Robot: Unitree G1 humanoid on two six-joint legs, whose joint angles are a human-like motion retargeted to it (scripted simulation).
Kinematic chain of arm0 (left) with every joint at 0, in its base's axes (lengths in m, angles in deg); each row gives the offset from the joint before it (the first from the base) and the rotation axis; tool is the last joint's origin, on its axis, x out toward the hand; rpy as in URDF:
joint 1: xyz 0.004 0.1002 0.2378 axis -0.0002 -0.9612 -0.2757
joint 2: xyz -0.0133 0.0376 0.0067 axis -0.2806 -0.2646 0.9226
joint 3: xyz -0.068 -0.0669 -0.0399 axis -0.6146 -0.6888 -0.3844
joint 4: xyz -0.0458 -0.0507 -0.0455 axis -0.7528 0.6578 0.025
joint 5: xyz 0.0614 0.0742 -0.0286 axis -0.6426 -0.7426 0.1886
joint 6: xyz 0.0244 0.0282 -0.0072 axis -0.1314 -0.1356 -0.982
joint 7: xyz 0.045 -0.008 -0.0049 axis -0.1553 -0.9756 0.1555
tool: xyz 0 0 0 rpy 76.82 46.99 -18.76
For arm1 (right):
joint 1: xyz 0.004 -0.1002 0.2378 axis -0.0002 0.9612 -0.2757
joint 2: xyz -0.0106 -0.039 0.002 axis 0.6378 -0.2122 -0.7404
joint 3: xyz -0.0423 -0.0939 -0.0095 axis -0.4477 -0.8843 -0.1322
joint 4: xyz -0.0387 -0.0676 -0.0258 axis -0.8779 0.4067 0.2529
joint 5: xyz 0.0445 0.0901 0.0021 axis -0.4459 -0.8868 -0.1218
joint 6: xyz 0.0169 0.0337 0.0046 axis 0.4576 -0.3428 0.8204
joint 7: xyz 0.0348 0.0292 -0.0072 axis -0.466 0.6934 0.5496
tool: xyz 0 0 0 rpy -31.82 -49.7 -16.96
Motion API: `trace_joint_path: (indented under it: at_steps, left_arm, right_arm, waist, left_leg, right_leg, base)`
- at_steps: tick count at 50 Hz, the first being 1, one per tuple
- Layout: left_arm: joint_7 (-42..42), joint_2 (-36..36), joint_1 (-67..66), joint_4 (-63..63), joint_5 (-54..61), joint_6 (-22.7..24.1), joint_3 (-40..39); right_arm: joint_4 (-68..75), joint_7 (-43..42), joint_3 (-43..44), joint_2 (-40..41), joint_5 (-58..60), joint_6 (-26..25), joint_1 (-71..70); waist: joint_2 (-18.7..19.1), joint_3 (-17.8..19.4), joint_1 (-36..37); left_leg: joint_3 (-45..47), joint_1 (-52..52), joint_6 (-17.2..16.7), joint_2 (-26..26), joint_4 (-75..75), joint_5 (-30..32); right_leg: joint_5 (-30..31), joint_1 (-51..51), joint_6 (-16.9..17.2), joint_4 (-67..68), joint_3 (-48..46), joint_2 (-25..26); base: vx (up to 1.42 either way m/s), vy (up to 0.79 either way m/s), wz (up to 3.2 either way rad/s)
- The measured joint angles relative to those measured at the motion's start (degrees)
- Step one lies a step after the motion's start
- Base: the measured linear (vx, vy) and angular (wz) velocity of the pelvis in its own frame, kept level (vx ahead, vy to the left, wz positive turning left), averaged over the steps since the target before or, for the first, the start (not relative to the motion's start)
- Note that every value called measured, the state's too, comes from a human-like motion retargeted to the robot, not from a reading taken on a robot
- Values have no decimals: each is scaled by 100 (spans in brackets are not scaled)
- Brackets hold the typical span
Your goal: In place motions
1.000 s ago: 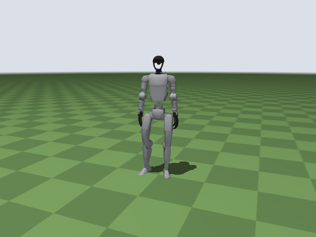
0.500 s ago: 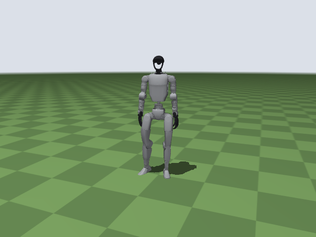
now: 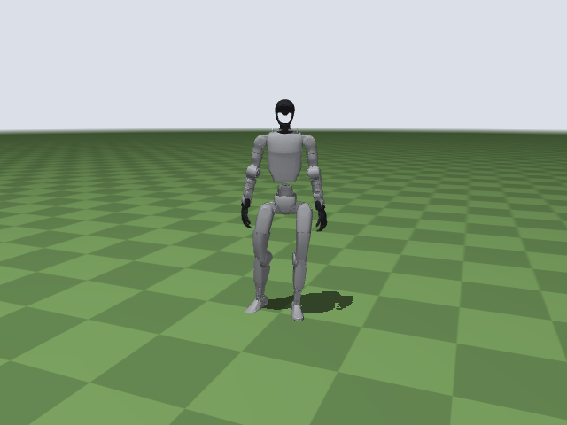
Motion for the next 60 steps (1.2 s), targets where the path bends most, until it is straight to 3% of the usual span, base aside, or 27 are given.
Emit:
trace_joint_path:
  at_steps: [5, 10, 14, 15, 17, 20, 24, 30, 34, 43, 50, 56, 60]
  left_arm:
    - [86, -392, 309, -66, 115, 13, -163]
    - [100, -889, 745, -68, 355, 19, -531]
    - [319, -1330, 1311, 229, 242, -39, -719]
    - [364, -1430, 1484, 262, 224, -78, -726]
    - [381, -1568, 1777, 161, 189, -74, -786]
    - [347, -1657, 2158, -188, 311, -8, -870]
    - [480, -1515, 2900, -474, 719, 108, -1227]
    - [181, -2201, 3334, -958, 1376, 192, -1467]
    - [368, -2532, 3689, -1189, 1421, 15, -1205]
    - [272, -2324, 4433, -1650, 685, -29, -516]
    - [412, -2931, 4346, -1553, 182, -226, -834]
    - [-843, -3459, 4256, -1157, 134, -556, -1405]
    - [-1342, -3401, 4093, -1210, 55, -579, -1477]
  right_arm:
    - [-235, -165, 387, -392, 150, 154, -1]
    - [-366, -255, 716, -810, -266, 375, -10]
    - [-284, -449, 1298, -1034, -586, 469, 441]
    - [-221, -511, 1496, -1070, -705, 485, 592]
    - [-45, -594, 1978, -1120, -1004, 523, 946]
    - [242, -608, 2728, -1158, -1545, 542, 1424]
    - [550, -456, 3497, -1448, -2349, 569, 1514]
    - [543, -475, 3486, -2097, -3055, 864, 1321]
    - [694, -284, 3328, -2174, -3292, 912, 1677]
    - [720, -502, 3214, -1442, -4507, 597, 2421]
    - [720, -1093, 2270, -1692, -4731, 1027, 1528]
    - [720, -1415, 1524, -1752, -4972, 1293, 640]
    - [720, -1573, 1405, -1655, -5225, 1328, 531]
  waist:
    - [100, 125, -109]
    - [104, 739, -213]
    - [22, 1075, -471]
    - [-47, 1148, -507]
    - [-221, 1361, -474]
    - [-363, 1905, -414]
    - [-244, 2648, -216]
    - [-460, 3317, -708]
    - [-598, 3317, -1212]
    - [-804, 3317, -1849]
    - [-1553, 3317, -3234]
    - [-2046, 3317, -4351]
    - [-2058, 3317, -4424]
  left_leg:
    - [141, -254, -14, 189, -65, 104]
    - [509, -217, -98, 471, -127, 184]
    - [423, -331, -293, 646, -90, 277]
    - [379, -379, -344, 640, -81, 300]
    - [332, -419, -449, 594, -84, 347]
    - [195, -414, -591, 634, -87, 423]
    - [486, -705, -757, 1036, -81, 455]
    - [1237, -1276, -986, 1647, -329, 669]
    - [1313, -2223, -1051, 1879, -313, 837]
    - [1629, -3796, -1197, 2091, -450, 1029]
    - [1932, -4438, -1235, 2202, -521, 992]
    - [2092, -4666, -1198, 2226, -548, 891]
    - [2153, -4660, -1187, 2195, -521, 851]
  right_leg:
    - [308, -627, 363, 666, 459, -95]
    - [358, -1025, 516, 981, 1957, 17]
    - [501, -798, -85, 614, 1120, -281]
    - [629, -720, -64, 479, 876, -380]
    - [599, -681, 314, 325, 1112, -403]
    - [555, -689, 178, 166, 1274, -357]
    - [767, -1218, -100, -109, 1475, -116]
    - [1118, -2503, -486, -216, 1788, 469]
    - [1336, -3553, -617, -285, 1823, 658]
    - [1570, -5424, -795, -409, 1846, 904]
    - [1633, -6303, -805, -468, 2058, 1141]
    - [1650, -6675, -820, -496, 2266, 1277]
    - [1640, -6683, -785, -480, 2345, 1237]
  base:
    - [-12, 3, -19]
    - [-15, -14, -49]
    - [-10, -30, 53]
    - [-9, -38, 62]
    - [-1, -44, 47]
    - [-11, -36, 14]
    - [-48, -26, -108]
    - [-45, -15, -157]
    - [-42, -6, -77]
    - [-19, -1, -67]
    - [2, 20, -67]
    - [16, 35, -47]
    - [5, 13, -5]
